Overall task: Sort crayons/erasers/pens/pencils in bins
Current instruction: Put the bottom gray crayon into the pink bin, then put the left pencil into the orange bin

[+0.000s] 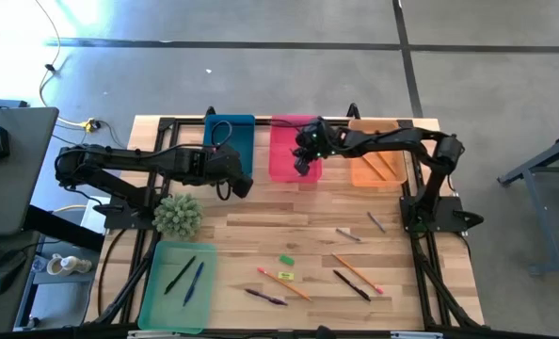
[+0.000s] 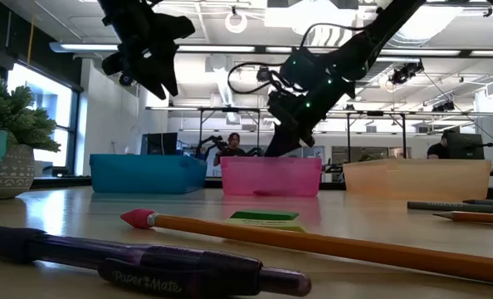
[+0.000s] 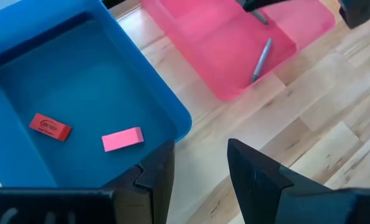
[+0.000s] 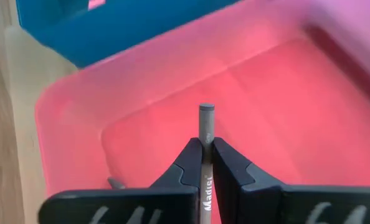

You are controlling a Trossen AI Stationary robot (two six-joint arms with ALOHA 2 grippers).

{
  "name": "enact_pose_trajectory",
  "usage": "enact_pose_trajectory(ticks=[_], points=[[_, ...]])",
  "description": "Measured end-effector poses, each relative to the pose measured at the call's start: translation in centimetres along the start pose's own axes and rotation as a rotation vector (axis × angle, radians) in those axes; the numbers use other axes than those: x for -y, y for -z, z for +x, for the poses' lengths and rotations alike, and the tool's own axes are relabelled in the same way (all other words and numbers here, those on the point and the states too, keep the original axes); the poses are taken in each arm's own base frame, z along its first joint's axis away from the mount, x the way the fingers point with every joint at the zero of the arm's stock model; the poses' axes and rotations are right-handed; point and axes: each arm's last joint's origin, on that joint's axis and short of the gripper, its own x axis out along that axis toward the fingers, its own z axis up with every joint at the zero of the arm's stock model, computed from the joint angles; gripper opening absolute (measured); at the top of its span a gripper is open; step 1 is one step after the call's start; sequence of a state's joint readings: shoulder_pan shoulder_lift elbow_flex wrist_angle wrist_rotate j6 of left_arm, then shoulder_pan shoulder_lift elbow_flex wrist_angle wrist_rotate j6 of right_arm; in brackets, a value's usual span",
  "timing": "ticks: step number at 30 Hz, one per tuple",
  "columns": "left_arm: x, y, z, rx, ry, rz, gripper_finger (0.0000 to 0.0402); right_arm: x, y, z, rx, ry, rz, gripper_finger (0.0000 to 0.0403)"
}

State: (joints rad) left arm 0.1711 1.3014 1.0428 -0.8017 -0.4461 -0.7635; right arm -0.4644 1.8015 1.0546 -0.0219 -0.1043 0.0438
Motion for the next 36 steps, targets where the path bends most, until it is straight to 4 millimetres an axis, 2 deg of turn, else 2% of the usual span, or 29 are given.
enact_pose_trajectory(ticks=[13,17,24,29,36], points=[[0.2,0.2,0.0,-0.071,0.074,0.018,0.0135,0.0,1.6,0.9,-0.122,-0.015,0.011,0.0010],[0.3,0.3,0.0,-0.093,0.097,0.017,0.0135,-0.1,1.5,0.9,-0.120,-0.015,0.026,0.0037],[0.3,0.3,0.0,-0.103,0.108,0.017,0.0149,-0.1,1.5,0.8,-0.125,-0.010,0.095,0.0117],[0.4,0.4,-0.1,-0.131,0.138,0.018,0.0177,0.2,0.9,-0.4,-0.108,-0.008,0.114,0.0153],[0.9,0.8,-0.3,-0.156,0.177,0.047,0.0210,-0.4,-0.8,-4.0,-0.039,-0.004,0.096,0.0160]])
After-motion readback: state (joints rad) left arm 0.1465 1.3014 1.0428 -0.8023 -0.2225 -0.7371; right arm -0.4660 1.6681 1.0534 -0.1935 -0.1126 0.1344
